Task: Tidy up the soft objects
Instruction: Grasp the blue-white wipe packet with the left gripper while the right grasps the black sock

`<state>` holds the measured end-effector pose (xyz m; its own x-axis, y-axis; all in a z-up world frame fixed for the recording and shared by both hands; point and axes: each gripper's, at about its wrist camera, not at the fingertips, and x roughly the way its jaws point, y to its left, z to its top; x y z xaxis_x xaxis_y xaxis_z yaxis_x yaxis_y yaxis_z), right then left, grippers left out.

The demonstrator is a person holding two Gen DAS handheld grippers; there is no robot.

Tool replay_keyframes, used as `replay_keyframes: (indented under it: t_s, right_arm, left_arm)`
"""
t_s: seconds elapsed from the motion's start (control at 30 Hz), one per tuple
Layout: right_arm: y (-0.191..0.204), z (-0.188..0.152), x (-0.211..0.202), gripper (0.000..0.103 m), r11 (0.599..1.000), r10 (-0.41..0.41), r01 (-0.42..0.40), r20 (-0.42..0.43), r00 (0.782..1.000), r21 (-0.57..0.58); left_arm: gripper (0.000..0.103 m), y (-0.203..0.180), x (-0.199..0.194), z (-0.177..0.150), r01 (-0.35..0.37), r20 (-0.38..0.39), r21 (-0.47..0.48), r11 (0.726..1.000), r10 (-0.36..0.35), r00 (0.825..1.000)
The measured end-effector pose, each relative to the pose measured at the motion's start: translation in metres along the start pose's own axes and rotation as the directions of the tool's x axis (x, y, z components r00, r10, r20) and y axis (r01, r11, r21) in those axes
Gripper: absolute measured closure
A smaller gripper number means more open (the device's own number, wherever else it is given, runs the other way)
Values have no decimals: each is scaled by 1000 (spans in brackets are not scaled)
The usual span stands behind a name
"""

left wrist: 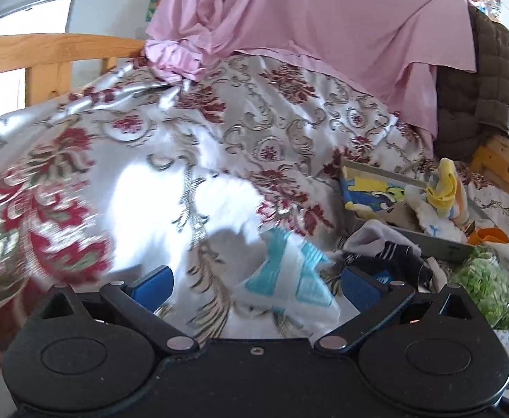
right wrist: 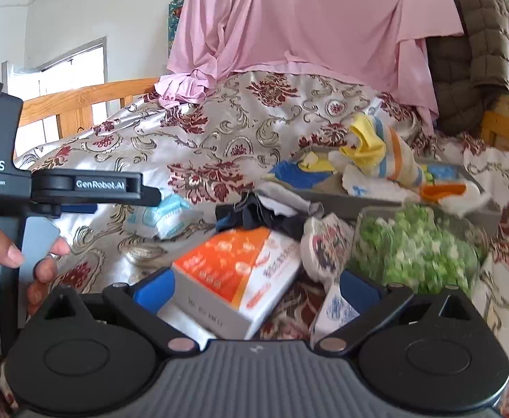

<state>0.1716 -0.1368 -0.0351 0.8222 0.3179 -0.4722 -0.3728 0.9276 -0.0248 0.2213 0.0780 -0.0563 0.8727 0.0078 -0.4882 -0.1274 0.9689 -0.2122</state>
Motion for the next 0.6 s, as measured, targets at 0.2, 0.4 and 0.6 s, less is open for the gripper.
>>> replay_keyframes:
  t_s: [0.2,0.4,0.6]
  right_arm:
    - [-6,20,26,0,999,-15,16,16,1000,-34]
    - [-9,35,55,1,999,19,-18,11,1000,-29]
    - [-5,43,80,8,998,33,-34,-13,999,-49]
  left_arm:
    - [1,-2,25,7,77,-27,13,997,-77,997]
    - [1,3,44,4,144,-53,4,990,-143,988]
    - [6,9,55,1,185,-76,-23,982,-186,980]
